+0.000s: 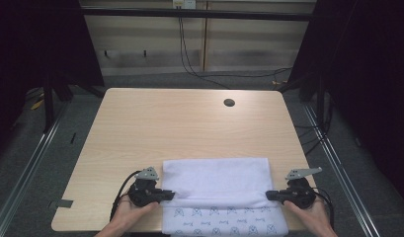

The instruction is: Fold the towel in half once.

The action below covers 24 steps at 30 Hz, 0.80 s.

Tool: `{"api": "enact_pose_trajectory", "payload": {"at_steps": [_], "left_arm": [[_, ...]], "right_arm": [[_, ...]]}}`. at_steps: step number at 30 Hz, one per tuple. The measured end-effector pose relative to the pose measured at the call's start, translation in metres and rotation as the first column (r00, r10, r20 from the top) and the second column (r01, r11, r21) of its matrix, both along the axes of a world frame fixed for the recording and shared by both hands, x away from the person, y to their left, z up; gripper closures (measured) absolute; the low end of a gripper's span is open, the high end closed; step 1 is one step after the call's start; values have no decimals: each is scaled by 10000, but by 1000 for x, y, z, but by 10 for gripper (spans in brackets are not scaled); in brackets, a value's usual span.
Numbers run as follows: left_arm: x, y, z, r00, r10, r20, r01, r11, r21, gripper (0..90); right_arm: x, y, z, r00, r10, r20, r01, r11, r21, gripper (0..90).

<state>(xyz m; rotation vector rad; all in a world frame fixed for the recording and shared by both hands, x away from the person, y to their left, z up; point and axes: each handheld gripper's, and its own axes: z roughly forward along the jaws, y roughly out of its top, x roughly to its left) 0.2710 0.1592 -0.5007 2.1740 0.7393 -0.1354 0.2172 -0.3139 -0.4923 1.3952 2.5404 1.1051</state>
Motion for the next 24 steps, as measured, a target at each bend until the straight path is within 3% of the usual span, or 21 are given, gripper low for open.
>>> {"api": "enact_pose_trajectory", "payload": {"at_steps": [3,6,12,21,24], "left_arm": [[11,1,1,9994,281,199,-284,9995,162,884],[24,3,-1,9986,519,-43,-519,9986,-56,885],[47,3,-2,9960,873,207,-874,9962,23,886],[76,12,-4,9874,1566,249,-1565,9877,-48,886],[84,21,-6,9840,1780,38,-1779,9839,-195,886]], "right_arm": [[6,3,1,10000,-17,54,17,9999,-135,882],[11,7,1,10000,-17,37,18,9997,-258,882],[22,10,1,10000,-82,-7,82,9998,-193,882],[58,22,2,9997,-248,-52,245,9988,-427,882],[67,31,3,9999,-158,-17,156,9978,-643,882]]}}
